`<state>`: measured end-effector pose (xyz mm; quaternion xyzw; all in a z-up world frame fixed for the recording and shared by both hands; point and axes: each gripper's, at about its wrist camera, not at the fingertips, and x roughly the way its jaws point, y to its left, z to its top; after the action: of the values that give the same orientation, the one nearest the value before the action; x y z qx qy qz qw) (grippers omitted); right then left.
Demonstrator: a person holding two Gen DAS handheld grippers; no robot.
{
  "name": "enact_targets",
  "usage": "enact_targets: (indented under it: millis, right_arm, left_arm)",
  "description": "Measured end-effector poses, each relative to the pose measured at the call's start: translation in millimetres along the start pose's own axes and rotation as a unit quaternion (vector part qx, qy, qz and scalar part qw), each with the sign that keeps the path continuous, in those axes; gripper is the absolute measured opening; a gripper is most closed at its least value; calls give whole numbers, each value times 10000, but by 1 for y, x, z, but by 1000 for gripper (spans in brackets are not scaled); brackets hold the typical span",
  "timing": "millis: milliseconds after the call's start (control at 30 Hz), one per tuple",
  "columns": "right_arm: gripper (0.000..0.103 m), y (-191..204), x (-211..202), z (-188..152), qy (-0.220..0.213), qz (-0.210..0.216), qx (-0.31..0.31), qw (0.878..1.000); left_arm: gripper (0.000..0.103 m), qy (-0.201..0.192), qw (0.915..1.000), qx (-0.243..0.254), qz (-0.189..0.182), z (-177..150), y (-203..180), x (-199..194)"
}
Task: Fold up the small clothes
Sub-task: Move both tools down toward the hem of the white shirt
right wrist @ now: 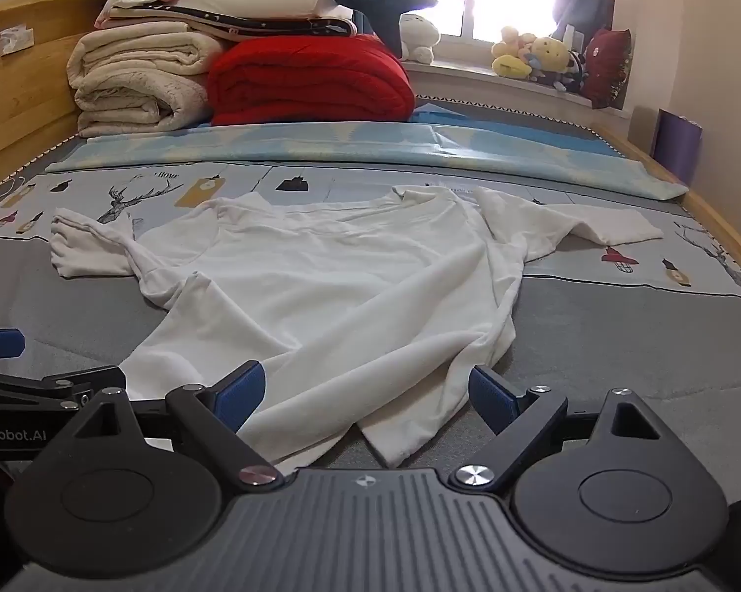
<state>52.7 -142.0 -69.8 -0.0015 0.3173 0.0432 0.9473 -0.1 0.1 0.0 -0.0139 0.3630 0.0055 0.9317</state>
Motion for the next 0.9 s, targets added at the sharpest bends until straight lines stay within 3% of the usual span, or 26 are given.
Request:
enact_targets:
  millis: [900]
  right_arm:
    - [90,3,0,2,-50,-49,-33,10000]
  left_arm:
    - [103,-8,10000,47,14,-3,-3,1]
